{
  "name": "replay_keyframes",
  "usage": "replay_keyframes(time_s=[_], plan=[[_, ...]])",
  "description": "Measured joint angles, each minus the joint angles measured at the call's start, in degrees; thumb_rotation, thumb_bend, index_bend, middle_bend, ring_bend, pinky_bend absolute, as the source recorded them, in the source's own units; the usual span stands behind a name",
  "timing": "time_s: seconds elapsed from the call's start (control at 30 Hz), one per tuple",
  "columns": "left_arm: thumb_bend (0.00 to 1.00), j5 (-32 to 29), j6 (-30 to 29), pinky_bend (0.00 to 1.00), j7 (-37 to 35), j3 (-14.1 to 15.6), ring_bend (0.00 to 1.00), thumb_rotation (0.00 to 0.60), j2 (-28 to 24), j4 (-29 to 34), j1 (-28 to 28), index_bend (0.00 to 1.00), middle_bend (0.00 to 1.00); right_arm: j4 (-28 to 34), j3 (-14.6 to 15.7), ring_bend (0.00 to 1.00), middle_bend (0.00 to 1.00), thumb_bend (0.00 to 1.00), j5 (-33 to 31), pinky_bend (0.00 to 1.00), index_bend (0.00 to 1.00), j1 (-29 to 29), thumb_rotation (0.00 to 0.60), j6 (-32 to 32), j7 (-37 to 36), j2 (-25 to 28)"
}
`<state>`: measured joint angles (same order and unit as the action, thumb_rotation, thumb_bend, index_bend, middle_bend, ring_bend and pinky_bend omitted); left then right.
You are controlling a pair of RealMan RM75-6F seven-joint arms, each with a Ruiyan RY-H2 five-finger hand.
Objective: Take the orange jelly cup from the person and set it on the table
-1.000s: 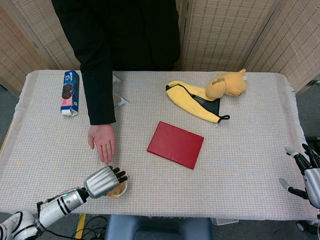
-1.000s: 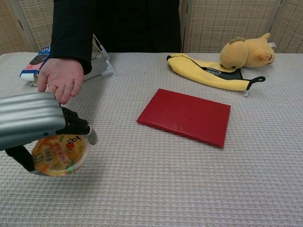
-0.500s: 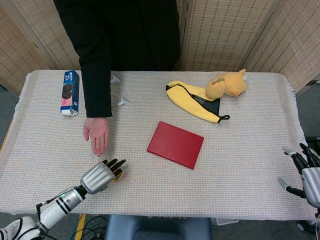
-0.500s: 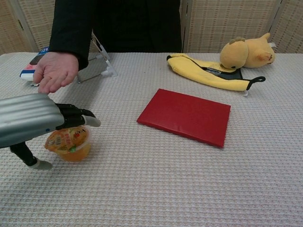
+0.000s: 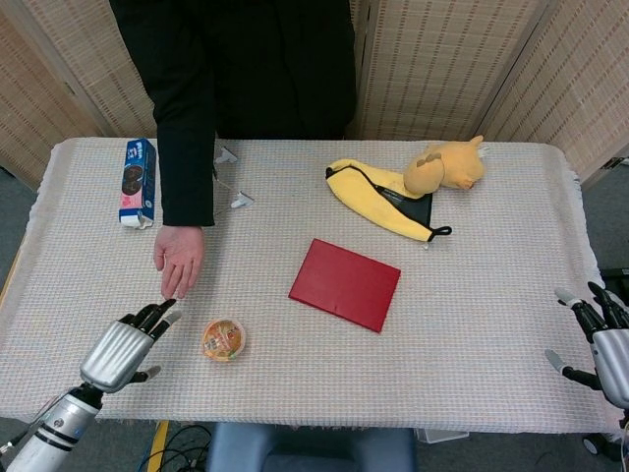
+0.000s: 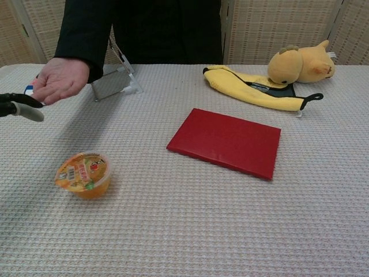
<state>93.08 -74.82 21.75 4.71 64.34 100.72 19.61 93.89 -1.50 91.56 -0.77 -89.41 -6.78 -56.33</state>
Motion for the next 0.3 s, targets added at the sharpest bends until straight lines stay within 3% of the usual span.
replay_keyframes(time_s=[0.3], plan=[[0.0,-10.09,-10.71,0.5,-8.06,-0.41,0.22,0.6,-3.47,-0.06,-10.71,0.22,0.12,-0.39,0.03,0.08,0.26,0.21,0.78,0.17,0.14,-0.66,0.6,0.47,-0.34,-0.67]])
